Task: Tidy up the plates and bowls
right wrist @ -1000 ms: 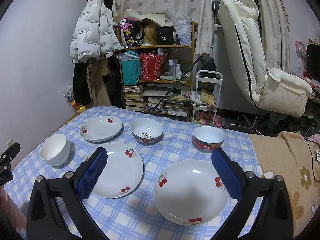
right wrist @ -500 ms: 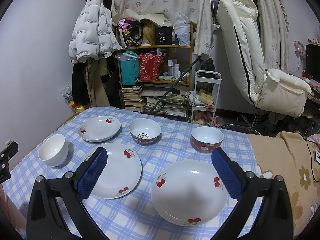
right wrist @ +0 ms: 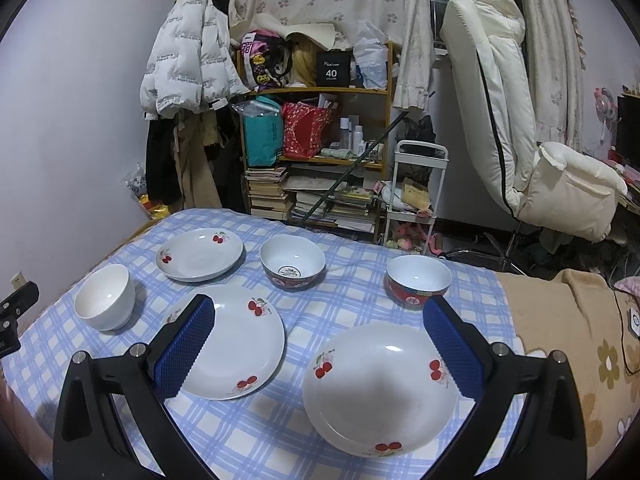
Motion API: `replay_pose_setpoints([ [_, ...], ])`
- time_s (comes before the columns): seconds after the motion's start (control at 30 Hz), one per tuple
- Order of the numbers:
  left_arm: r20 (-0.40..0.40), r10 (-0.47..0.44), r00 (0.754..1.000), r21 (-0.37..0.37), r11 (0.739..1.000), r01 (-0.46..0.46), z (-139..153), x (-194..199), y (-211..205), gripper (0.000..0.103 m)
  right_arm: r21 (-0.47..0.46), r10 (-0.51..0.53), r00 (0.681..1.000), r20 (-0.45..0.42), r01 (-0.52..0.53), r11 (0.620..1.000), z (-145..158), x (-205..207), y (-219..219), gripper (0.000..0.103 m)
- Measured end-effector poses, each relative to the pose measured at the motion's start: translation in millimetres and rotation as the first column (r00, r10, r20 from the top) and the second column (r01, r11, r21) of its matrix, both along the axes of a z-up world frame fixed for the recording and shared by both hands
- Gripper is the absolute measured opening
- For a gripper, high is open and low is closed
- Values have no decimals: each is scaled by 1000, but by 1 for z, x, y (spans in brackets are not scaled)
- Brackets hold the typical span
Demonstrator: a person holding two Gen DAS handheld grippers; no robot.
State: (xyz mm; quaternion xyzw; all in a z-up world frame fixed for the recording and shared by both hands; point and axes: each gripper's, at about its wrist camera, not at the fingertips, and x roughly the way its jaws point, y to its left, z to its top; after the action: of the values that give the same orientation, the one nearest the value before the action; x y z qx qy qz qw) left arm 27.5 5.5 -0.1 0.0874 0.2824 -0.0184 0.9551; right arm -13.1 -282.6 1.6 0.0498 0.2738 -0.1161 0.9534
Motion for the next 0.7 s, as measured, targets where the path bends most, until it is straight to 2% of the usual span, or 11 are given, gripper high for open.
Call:
replay_pose_setpoints([
  [0.2, -25, 0, 1000, 41, 999, 1, -2, 19, -13, 102, 14, 17, 1000, -2, -17, 1000, 0, 33, 1, 103],
  [0.33, -75, 7, 997, 50, 999, -4, -6, 34, -18, 102, -2, 45, 999, -19, -45, 999, 4, 53, 6, 103],
  [0.53, -182, 8, 983, 28, 1000, -3, -18, 72, -29, 102, -11, 99, 991, -89, -100, 995, -4, 91, 16, 97],
  [0.7, -193, 19, 981, 58, 998, -8, -35, 88, -41, 102, -14, 133, 979, -153, -137, 991, -17, 117, 19, 95],
])
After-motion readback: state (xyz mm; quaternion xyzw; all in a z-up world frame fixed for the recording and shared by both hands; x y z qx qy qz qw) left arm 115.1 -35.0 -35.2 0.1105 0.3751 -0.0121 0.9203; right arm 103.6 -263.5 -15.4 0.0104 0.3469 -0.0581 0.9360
